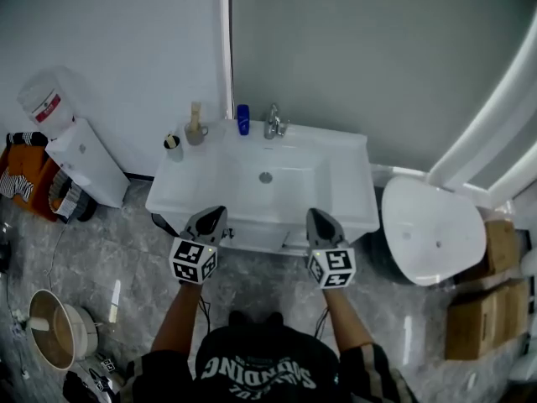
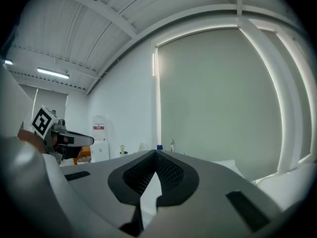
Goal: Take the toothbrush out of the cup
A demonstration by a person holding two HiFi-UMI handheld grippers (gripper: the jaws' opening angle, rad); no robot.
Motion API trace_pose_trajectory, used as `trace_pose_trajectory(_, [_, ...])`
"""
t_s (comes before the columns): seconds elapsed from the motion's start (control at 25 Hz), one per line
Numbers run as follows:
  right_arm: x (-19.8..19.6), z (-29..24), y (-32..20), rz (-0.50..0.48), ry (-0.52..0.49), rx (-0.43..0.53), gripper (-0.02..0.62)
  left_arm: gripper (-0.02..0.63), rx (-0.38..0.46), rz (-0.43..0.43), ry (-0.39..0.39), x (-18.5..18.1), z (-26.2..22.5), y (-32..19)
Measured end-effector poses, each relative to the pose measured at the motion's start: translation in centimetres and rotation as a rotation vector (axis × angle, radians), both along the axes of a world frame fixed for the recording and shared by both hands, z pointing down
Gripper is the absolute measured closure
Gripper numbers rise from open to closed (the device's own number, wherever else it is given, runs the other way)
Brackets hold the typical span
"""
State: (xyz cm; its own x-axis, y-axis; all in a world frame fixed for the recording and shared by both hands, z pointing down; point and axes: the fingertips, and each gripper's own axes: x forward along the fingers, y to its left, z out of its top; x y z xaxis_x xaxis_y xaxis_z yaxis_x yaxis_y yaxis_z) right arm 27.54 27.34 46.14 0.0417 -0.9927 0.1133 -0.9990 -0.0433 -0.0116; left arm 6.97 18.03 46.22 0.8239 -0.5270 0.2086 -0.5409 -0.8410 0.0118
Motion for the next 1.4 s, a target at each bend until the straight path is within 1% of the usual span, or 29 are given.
trace_pose_trajectory(0.32, [1.4,1.8,0.4,-0.014,-0.01,-0.008,0.598,0.606,0.007,-0.015,0.017,0.6,0.5,0.6])
trace_pose_trajectory(0.6, [2.3,2.8,0.6,-0.061,-0.022,-0.018,0.598,0.606,0.007,-0.05,0.023,1.5,1.1,1.5])
trace_pose_trajectory(0.84, [2.9,4.0,-0.5,-0.09,-0.041,-0.041,0.598,0.606,-0.017,-0.079,0.029,2.2,2.0,1.0])
trace_pose_trajectory(1.0, [3.2,4.5,-2.6,-0.094,-0.051,-0.053,0.598,0.606,-0.025,-0.076,0.023,2.8,2.7,-1.2])
trace_pose_trajectory(1.12, [2.8,4.8,-5.1,-0.106,-0.045,-0.063,0.598,0.606,-0.023,-0.075,0.024,2.7,2.8,-3.9])
trace_pose_trajectory(1.28, [2.0,5.1,-10.0,-0.097,-0.045,-0.067,0.598,0.606,-0.019,-0.061,0.027,2.4,3.1,-8.5])
trace_pose_trajectory(1.4, [0.4,4.6,-14.3,-0.102,-0.041,-0.072,0.598,0.606,-0.024,-0.051,0.028,1.7,3.2,-12.7])
